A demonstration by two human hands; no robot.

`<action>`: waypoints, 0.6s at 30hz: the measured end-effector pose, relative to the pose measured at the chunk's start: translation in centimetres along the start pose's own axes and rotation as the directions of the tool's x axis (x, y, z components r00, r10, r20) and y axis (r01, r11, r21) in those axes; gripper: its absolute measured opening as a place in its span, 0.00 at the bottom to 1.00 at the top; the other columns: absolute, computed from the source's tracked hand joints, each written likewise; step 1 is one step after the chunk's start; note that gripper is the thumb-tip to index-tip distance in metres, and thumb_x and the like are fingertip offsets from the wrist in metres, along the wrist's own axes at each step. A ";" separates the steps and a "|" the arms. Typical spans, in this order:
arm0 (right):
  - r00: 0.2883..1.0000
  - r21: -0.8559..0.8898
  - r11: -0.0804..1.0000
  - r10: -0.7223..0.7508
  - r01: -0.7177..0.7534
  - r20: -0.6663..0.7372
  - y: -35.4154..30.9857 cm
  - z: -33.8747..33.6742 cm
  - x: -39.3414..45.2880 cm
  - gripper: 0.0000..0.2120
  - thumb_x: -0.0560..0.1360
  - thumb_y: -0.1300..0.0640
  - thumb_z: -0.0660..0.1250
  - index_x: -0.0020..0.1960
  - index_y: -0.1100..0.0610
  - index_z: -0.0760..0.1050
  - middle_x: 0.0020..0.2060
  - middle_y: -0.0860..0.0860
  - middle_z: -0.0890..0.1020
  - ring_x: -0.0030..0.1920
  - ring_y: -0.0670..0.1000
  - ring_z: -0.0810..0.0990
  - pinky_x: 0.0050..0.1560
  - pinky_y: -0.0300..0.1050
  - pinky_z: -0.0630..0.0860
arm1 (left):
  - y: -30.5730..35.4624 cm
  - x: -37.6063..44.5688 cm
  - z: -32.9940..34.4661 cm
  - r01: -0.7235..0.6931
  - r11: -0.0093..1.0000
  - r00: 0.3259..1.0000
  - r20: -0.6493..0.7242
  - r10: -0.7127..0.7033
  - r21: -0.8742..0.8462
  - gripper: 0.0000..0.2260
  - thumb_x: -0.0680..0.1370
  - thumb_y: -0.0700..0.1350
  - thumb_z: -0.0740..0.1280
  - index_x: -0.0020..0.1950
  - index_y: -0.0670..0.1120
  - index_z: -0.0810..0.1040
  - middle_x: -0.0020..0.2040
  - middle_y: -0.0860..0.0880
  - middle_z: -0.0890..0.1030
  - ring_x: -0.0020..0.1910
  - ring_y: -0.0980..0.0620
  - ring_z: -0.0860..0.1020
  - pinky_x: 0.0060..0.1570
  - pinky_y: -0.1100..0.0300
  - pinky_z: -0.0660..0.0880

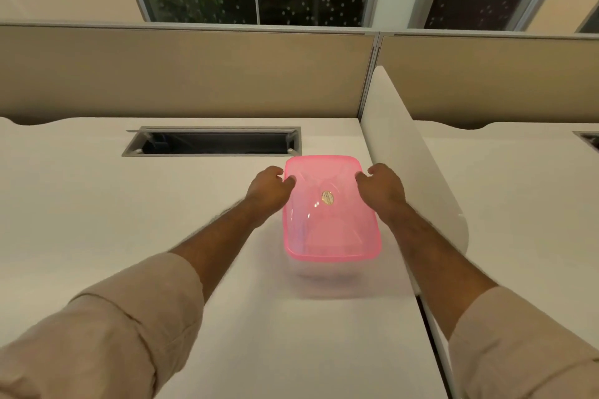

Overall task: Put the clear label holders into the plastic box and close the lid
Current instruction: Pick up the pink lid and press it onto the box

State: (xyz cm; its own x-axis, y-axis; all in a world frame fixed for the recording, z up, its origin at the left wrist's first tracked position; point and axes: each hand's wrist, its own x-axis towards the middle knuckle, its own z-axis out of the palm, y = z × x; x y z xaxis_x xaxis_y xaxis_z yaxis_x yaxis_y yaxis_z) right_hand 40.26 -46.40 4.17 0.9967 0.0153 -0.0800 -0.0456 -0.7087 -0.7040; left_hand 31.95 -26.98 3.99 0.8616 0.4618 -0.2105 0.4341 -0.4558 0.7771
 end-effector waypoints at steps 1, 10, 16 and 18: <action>1.000 0.015 1.000 0.017 -0.017 0.011 -0.2 0.1 0.8 0.19 0.77 0.50 0.63 0.61 0.62 0.75 0.58 0.58 0.79 0.58 0.61 0.77 0.53 0.46 0.71 | 0.2 0.6 -0.1 0.027 0.999 1.000 0.010 -0.026 -0.042 0.21 0.82 0.52 0.62 0.71 0.43 0.71 0.66 0.44 0.76 0.61 0.44 0.76 0.59 0.51 0.76; 0.969 0.347 0.905 0.225 -0.247 0.102 -1.4 1.5 6.8 0.17 0.73 0.50 0.71 0.44 0.65 0.76 0.36 0.57 0.77 0.40 0.58 0.77 0.41 0.50 0.76 | 1.5 6.1 0.7 0.220 0.881 0.972 0.014 -0.236 -0.419 0.13 0.79 0.56 0.67 0.47 0.46 0.78 0.42 0.49 0.80 0.40 0.50 0.78 0.43 0.57 0.77; 0.951 0.432 0.848 0.265 -0.308 0.157 -0.6 2.6 9.2 0.23 0.70 0.52 0.75 0.54 0.69 0.76 0.42 0.59 0.77 0.42 0.57 0.77 0.42 0.49 0.74 | 0.4 8.8 0.9 0.342 0.818 0.939 0.141 -0.313 -0.462 0.17 0.75 0.54 0.72 0.54 0.41 0.80 0.49 0.43 0.85 0.43 0.46 0.83 0.49 0.52 0.82; 0.955 0.440 0.848 0.248 -0.296 0.166 -0.3 2.7 9.5 0.23 0.71 0.52 0.75 0.53 0.69 0.75 0.41 0.59 0.76 0.41 0.56 0.75 0.37 0.47 0.72 | 0.3 9.3 0.9 0.344 0.817 0.939 0.147 -0.312 -0.463 0.18 0.75 0.53 0.72 0.55 0.40 0.80 0.50 0.42 0.85 0.43 0.46 0.83 0.51 0.51 0.82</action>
State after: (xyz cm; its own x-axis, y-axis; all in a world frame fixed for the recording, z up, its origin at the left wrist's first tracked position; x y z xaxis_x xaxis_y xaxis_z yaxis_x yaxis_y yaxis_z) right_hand 49.61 -44.14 1.69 0.9288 -0.0436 -0.3679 -0.3638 -0.2952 -0.8835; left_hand 40.33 -23.51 1.76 0.7119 0.4641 -0.5271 0.5291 0.1391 0.8371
